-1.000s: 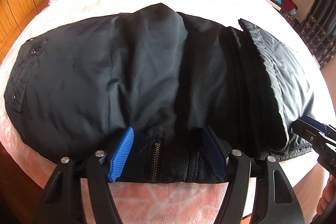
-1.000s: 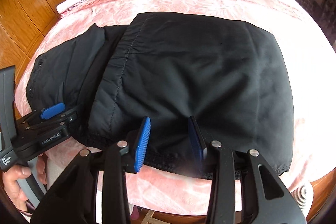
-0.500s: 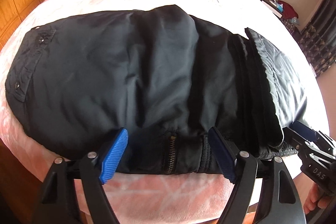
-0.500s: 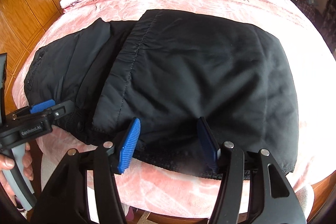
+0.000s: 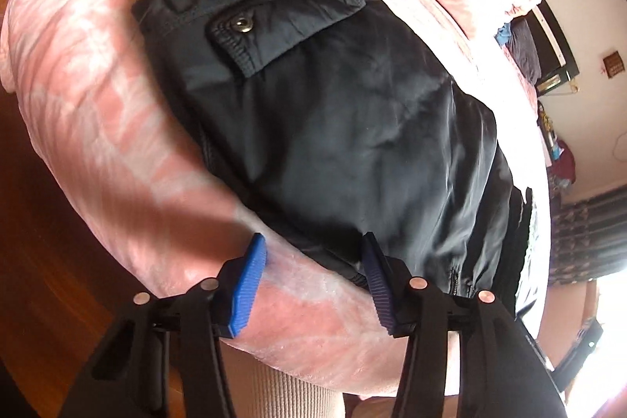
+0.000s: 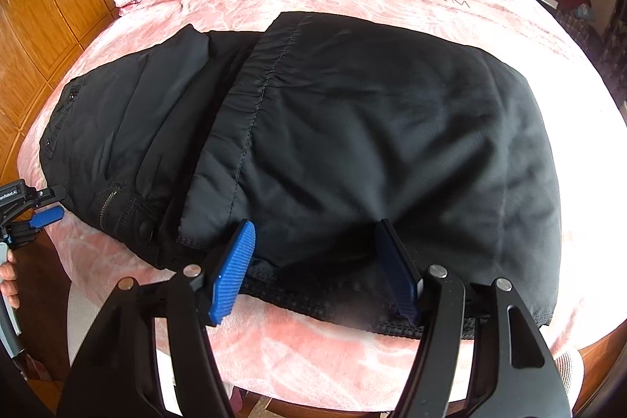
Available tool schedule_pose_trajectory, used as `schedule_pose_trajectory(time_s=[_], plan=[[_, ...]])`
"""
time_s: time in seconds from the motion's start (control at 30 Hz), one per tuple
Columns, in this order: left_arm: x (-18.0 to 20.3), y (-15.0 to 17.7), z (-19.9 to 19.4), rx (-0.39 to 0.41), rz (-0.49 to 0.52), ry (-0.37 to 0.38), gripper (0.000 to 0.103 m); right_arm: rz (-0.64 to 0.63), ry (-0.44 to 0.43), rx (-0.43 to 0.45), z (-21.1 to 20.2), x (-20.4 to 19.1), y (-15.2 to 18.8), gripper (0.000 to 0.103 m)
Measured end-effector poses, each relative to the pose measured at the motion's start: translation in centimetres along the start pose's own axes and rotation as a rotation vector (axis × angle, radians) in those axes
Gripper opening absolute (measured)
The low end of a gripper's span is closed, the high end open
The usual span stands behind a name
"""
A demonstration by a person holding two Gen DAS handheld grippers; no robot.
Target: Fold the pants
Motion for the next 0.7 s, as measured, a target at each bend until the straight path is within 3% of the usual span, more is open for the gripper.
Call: schedule_pose_trajectory(time_s=[0.1, 0.27, 0.4, 0.57, 0.7], plan=[[-2.3, -1.0, -0.3, 0.017, -0.171, 0.062, 0.042, -0.008, -0.001, 0.0, 0.0, 0.0, 0.1, 0.065], [-5.4, -3.7, -0.9, 0.062, -0.254, 0.042, 0.039, -0.016, 0.003, 0.0, 0.3, -0.1, 0.1, 0.066], [-6.5, -5.0, -0.1, 0.06, -0.264, 0.019, 0.036, -0.018, 0.007, 0.001, 0.5, -0.2, 0.1, 0.068], [-5.1, -5.1, -0.4, 0.118, -0.198, -0.042, 0.016, -0.022, 0.01, 0.001, 1.0, -0.2, 0.0, 0.069], [-4.5, -5.1, -0.3, 0.151, -0.253, -0.056, 0.009, -0.024, 0.007, 0.003, 1.1, -0.2, 0.0, 0.07]])
Point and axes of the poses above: each gripper's, at about its wrist camera, not at the fingertips, and z roughly the way its jaws point, x to its right, y to its underside, the point moved 2 cm from there along z, roughly the way its jaws point, and after that the axes turned 13 degrees about x, right-handed, at the moved point
